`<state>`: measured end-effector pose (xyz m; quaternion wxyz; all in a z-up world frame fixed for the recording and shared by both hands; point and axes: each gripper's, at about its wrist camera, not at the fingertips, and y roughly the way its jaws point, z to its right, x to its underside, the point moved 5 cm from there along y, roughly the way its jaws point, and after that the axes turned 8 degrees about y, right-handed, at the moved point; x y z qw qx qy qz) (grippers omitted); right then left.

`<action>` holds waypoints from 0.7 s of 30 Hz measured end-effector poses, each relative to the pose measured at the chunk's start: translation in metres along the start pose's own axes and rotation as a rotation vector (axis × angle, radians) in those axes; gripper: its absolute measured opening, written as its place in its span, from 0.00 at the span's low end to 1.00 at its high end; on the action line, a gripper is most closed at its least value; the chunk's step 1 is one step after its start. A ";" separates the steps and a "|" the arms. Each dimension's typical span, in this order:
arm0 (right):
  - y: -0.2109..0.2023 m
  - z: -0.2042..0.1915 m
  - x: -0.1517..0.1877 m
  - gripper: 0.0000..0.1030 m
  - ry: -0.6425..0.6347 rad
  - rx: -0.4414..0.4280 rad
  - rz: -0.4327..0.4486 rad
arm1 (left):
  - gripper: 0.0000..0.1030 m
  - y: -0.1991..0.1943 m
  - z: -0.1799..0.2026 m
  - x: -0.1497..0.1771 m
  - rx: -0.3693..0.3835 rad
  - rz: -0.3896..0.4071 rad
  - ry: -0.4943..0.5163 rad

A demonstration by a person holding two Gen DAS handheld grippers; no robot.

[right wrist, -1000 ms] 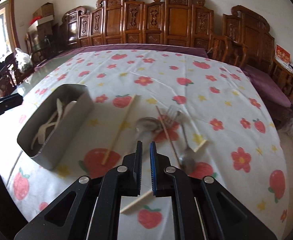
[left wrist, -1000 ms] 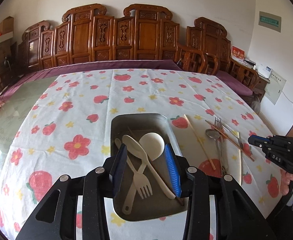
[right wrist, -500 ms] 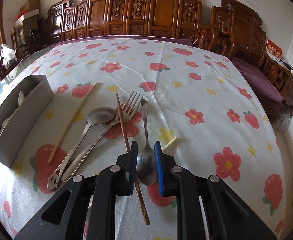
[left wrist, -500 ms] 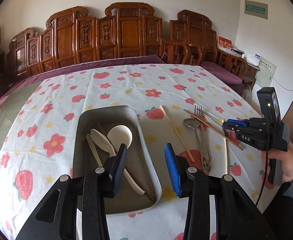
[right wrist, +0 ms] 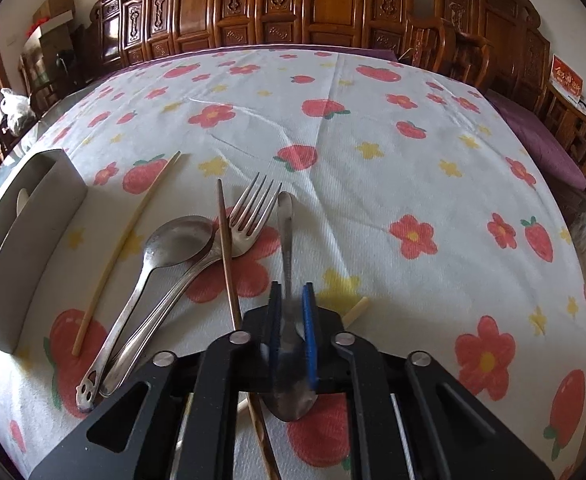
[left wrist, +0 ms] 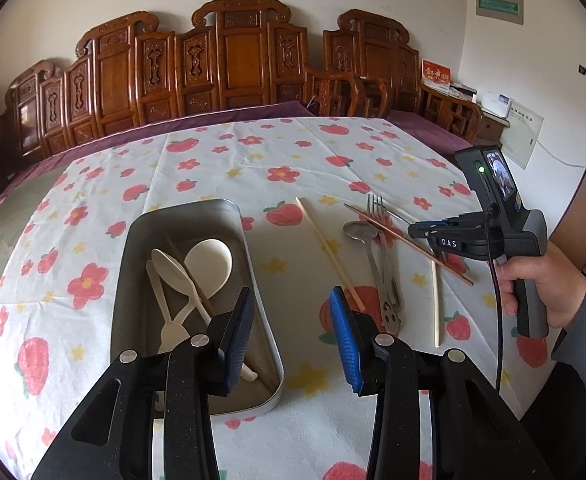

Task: Organize utensils
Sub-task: 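Reach the right tool to the pile and grasp a metal spoon while the left withdraws, then grasp a second metal spoon with the left tool while the right holds its spoon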

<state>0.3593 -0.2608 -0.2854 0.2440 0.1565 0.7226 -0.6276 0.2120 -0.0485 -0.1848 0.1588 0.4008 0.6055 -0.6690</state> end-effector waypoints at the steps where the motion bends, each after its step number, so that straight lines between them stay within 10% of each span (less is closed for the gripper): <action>1: -0.001 0.000 0.000 0.06 -0.006 -0.001 0.001 | 0.36 0.001 0.002 -0.001 0.006 -0.001 0.000; 21: -0.043 0.037 -0.006 0.04 0.091 -0.114 0.115 | 0.36 0.044 0.050 -0.033 0.016 -0.063 0.055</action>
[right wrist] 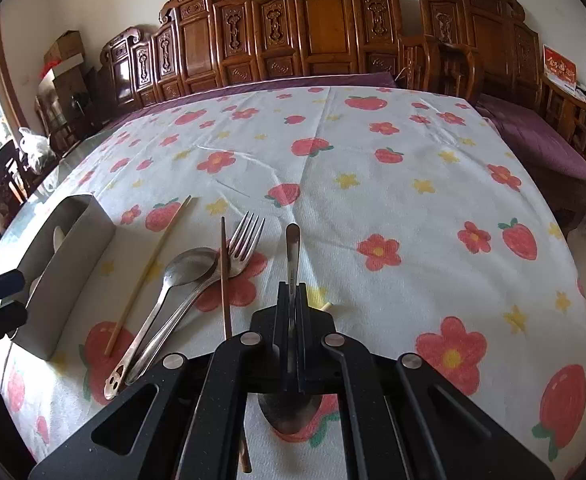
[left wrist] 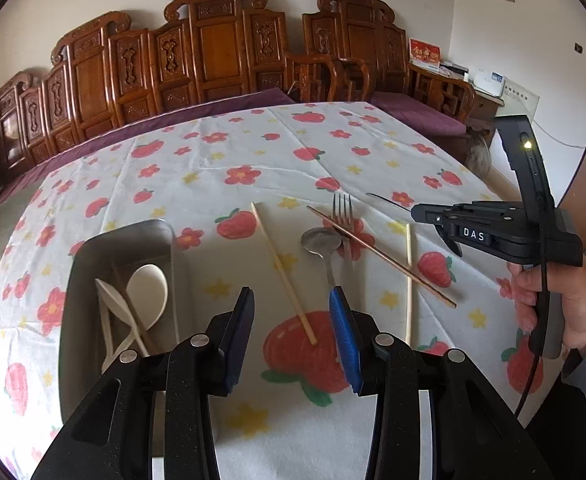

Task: Organize utensils
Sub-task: 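Grasp a second metal spoon with the left tool while the right holds its spoon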

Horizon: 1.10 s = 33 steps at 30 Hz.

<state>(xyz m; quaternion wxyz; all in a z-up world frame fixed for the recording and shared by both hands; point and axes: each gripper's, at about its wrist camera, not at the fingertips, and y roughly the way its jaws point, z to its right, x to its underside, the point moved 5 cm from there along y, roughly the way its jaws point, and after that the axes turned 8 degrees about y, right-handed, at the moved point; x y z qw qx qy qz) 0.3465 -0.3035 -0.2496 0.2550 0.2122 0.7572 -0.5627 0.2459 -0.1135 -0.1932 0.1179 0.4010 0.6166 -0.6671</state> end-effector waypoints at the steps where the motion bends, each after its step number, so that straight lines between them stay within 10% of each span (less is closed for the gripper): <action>1: -0.001 0.002 0.000 0.04 0.004 -0.004 0.002 | 0.36 0.006 0.003 -0.003 0.006 -0.008 0.002; 33: -0.001 0.001 0.001 0.04 0.015 -0.050 0.005 | 0.05 0.115 0.028 -0.017 0.042 -0.202 -0.002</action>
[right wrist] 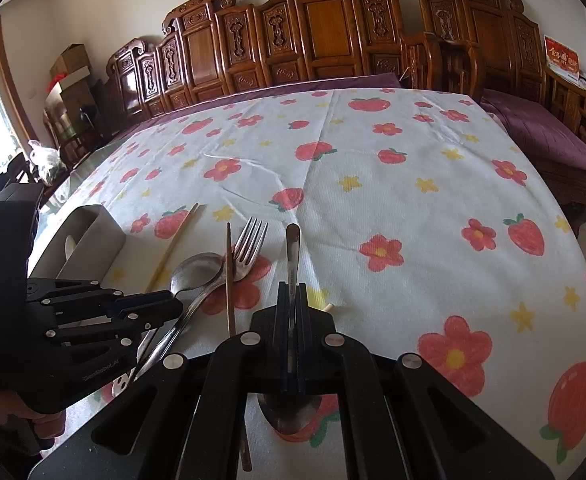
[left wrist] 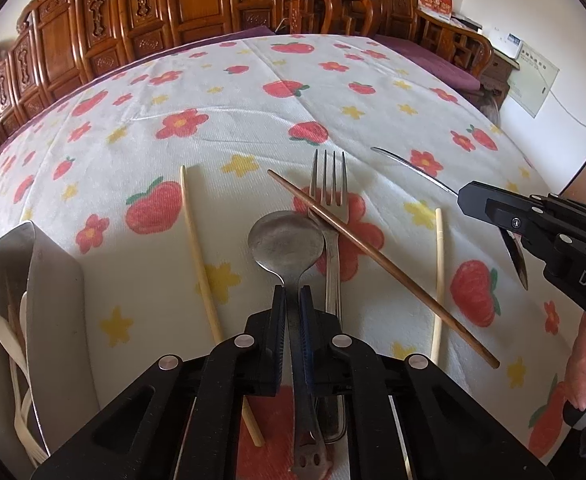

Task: Organize utensils
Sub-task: 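Grasp a second metal spoon with the left tool while the right holds its spoon, then carry the metal spoon into the tray and open the left tool while the right holds its spoon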

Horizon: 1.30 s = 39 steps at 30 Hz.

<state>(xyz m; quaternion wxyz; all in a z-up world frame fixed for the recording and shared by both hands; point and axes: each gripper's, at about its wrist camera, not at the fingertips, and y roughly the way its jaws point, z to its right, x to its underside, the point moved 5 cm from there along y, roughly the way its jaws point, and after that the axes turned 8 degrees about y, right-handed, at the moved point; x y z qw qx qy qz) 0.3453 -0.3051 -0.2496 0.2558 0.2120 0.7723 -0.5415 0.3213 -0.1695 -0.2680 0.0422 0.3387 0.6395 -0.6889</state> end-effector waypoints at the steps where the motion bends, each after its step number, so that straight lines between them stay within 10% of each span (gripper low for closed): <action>1: 0.000 0.000 0.000 0.04 0.000 0.000 0.000 | 0.05 0.000 0.000 0.000 -0.006 0.000 0.007; 39: -0.028 -0.095 0.016 0.04 -0.109 -0.055 0.055 | 0.05 -0.150 -0.083 0.028 -0.122 0.231 -0.052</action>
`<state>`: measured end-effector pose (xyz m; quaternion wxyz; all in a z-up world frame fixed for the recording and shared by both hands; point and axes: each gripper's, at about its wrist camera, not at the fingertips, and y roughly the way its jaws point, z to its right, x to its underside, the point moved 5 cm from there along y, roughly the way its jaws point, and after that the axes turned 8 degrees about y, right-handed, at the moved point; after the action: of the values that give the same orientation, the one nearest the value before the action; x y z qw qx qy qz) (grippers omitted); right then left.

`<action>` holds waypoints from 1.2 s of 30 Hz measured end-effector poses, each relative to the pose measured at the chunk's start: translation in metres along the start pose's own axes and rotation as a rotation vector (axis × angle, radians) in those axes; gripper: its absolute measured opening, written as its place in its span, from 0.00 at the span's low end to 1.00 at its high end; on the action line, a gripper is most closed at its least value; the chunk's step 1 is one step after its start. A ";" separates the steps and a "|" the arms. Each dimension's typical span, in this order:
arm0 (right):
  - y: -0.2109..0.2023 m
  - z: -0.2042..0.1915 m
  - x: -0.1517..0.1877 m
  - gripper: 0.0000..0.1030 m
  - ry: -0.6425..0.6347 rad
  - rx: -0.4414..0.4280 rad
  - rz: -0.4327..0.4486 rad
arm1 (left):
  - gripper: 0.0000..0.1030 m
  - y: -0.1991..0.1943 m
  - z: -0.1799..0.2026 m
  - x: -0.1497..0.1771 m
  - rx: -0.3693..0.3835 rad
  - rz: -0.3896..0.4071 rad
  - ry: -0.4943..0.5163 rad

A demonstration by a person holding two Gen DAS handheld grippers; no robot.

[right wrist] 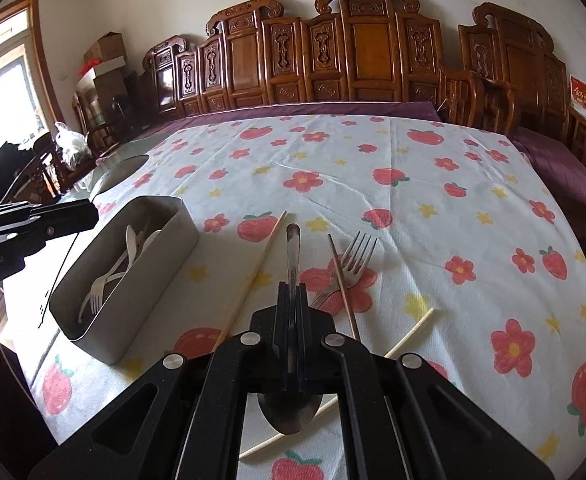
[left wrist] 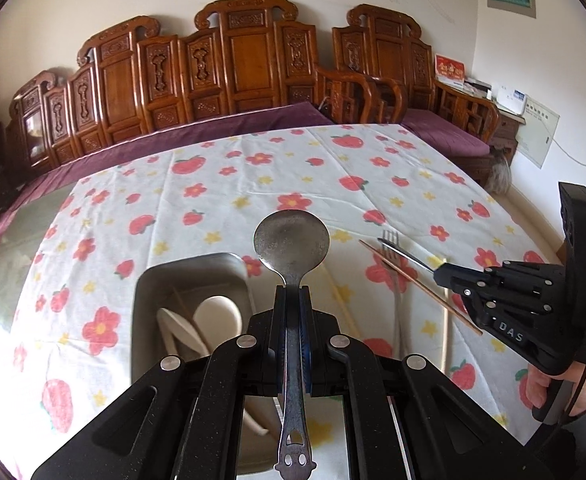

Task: Organize utensils
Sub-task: 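Carry the metal spoon into the tray and open the left tool while the right holds its spoon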

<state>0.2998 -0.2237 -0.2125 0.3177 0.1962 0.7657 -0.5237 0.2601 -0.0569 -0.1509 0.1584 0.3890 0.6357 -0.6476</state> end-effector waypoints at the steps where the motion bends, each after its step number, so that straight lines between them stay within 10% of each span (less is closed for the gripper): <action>1: -0.001 -0.002 0.000 0.04 -0.003 -0.002 0.002 | 0.05 -0.001 -0.005 0.001 -0.004 0.002 -0.005; 36: 0.017 -0.016 0.004 0.04 -0.059 -0.007 -0.033 | 0.05 0.071 -0.064 0.067 -0.045 -0.173 -0.107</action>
<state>0.3032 -0.2026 -0.2232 0.3318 0.1668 0.7612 -0.5317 0.2857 0.0135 -0.2410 0.1440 0.2939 0.6719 -0.6644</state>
